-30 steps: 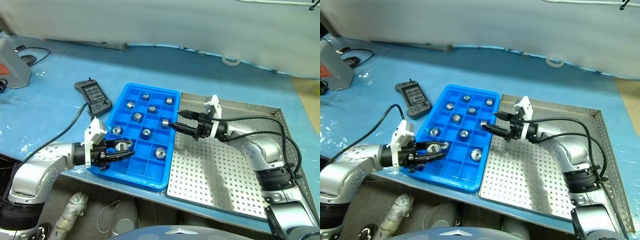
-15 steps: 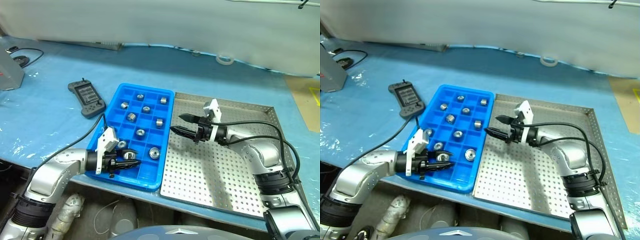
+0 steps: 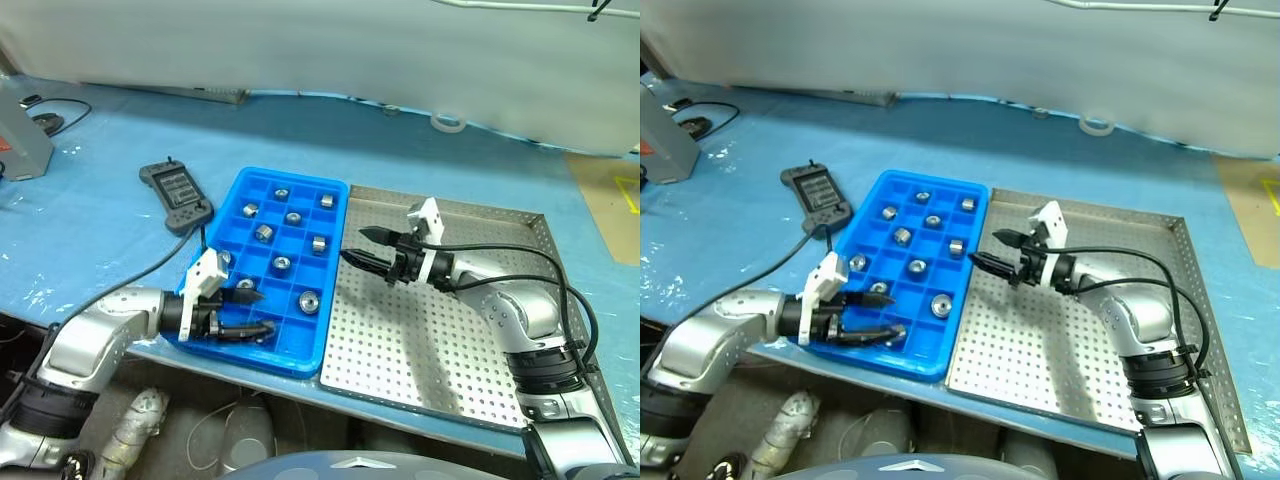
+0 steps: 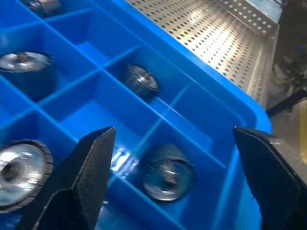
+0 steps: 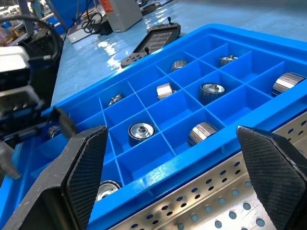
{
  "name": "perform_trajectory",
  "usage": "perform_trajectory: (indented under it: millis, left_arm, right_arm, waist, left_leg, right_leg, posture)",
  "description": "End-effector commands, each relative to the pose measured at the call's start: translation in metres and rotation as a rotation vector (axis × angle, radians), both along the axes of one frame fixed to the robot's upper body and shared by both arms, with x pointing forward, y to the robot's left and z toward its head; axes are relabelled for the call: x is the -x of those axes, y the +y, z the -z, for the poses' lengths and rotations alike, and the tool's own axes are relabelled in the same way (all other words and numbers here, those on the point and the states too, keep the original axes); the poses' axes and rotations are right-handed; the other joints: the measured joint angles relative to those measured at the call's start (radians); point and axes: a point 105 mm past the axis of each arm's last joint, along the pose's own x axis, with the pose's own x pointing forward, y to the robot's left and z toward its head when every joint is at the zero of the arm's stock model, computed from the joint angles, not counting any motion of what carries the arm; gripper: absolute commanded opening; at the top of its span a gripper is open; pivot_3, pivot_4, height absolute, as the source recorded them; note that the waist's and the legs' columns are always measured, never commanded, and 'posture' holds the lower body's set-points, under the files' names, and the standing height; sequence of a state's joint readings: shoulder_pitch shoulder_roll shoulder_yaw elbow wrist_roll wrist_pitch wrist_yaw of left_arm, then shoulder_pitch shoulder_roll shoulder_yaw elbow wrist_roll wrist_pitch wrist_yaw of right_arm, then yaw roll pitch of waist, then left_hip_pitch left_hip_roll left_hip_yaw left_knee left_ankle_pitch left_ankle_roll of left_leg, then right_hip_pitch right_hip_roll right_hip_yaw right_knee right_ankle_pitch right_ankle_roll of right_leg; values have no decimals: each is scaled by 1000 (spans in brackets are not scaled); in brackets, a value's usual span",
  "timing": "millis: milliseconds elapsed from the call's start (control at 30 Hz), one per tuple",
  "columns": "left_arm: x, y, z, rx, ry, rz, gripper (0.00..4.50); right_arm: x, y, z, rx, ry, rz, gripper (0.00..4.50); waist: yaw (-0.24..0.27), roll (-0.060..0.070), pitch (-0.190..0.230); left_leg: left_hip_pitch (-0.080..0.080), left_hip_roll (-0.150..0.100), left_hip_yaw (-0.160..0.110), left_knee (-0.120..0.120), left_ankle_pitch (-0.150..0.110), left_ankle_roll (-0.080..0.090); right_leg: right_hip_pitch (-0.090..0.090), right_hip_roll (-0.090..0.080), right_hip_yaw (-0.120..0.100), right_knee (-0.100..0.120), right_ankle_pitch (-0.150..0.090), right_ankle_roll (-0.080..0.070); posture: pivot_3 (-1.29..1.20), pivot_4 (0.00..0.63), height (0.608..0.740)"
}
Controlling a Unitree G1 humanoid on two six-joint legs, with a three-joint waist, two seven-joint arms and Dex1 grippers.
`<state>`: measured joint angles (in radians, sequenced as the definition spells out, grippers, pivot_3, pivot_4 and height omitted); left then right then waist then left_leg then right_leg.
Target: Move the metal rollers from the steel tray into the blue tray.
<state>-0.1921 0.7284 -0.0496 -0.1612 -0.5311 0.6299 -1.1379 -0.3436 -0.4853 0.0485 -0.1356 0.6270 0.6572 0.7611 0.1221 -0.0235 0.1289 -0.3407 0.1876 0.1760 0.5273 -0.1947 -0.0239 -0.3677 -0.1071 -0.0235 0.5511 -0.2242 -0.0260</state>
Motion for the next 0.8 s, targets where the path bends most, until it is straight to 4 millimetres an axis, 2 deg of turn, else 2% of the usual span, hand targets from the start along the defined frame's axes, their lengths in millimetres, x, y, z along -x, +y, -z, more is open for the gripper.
perform_trajectory:
  millis: [33, 67, 167, 233, 367, 500, 667, 800]
  left_arm:
    - [-31, 10, -35, 45, -172, -94, 3959]
    - [-45, 14, -49, 73, -235, -158, 3959]
    - [-74, 19, -74, 124, -370, -326, 3959]
    - [-84, 14, -84, 173, -416, -389, 3959]
    - [-92, -2, -79, 232, -433, -480, 3959]
    - [-97, -11, -74, 281, -432, -571, 3959]
    - [-99, -17, -76, 333, -437, -635, 3959]
    - [-99, -19, -78, 354, -440, -637, 3959]
  right_arm:
    - [-4, -2, -24, -33, -86, 9, 4500]
    - [-8, -2, -28, -44, -98, 25, 4500]
    - [-23, -5, -32, -66, -131, 104, 4500]
    - [-39, -8, -33, -101, -141, 199, 4500]
    - [-58, -4, -30, -158, -128, 298, 4500]
    - [-68, 5, -31, -139, -142, 269, 4500]
    - [-80, -1, -39, -127, -168, 273, 4500]
    - [-82, -3, -40, -114, -175, 277, 4500]
  waist:
    - [-1, -2, -1]
    - [-2, -3, -2]
    - [-3, -4, -3]
    - [-3, -6, -4]
    - [1, -6, -4]
    - [6, -7, -3]
    - [15, -7, -3]
    - [30, -7, -3]
  left_leg:
    - [0, 0, 0, 0, 0, 0]
    - [-1, 0, 0, 0, 0, 0]
    - [-2, 0, 0, 1, 0, 0]
    - [-2, -1, 0, 1, 0, 0]
    - [-5, -2, -1, 1, 0, 0]
    - [-10, -2, -4, 2, 0, 0]
    - [-10, -2, -5, 2, 0, 0]
    - [-9, -2, -6, 2, 0, 0]
  right_leg:
    - [0, 0, 0, 0, 0, 0]
    - [0, 0, 0, 0, 0, 0]
    - [-2, 0, -1, 2, 0, 0]
    - [-1, 0, -1, 3, 0, 0]
    - [-3, -1, -2, 2, 0, 0]
    - [-4, 0, -5, 3, 1, 0]
    - [-3, 0, -7, 2, 0, 0]
    - [-3, 0, -7, 2, 1, 0]
  posture:
    - [101, 150, 740]
    - [105, 150, 740]
    - [120, 150, 740]
    - [166, 150, 740]
    - [221, 150, 740]
    - [277, 150, 740]
    - [304, 150, 740]
    - [300, 150, 740]
